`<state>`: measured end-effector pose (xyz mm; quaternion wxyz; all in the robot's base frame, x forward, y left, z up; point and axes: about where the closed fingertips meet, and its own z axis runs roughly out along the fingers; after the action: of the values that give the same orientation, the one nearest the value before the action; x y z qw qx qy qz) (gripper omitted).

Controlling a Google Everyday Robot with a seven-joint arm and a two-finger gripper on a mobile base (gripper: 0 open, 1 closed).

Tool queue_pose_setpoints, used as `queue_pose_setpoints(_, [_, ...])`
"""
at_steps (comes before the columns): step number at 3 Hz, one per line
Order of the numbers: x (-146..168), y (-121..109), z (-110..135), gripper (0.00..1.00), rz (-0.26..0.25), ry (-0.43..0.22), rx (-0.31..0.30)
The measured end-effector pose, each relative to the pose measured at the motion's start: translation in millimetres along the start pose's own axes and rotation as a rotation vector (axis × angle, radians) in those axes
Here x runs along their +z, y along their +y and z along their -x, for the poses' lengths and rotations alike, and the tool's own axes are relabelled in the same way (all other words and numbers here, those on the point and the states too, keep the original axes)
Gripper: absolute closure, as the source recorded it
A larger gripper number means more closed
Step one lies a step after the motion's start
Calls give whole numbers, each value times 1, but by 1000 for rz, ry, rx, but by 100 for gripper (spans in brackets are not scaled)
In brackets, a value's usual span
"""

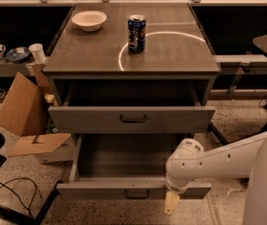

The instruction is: Open middle drawer

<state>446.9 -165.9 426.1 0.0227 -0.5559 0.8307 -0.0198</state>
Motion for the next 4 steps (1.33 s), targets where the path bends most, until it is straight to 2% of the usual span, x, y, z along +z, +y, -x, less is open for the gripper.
queue_pose_setpoints(1, [0,0,0,0,0,0,0])
queue_pose_setpoints(2, [9,18,-16,18,35,28,16])
queue_pose_setpoints(3, [13,50,-37,48,92,69,60])
queue_pose_setpoints(4, [7,49,-37,72,92,69,60])
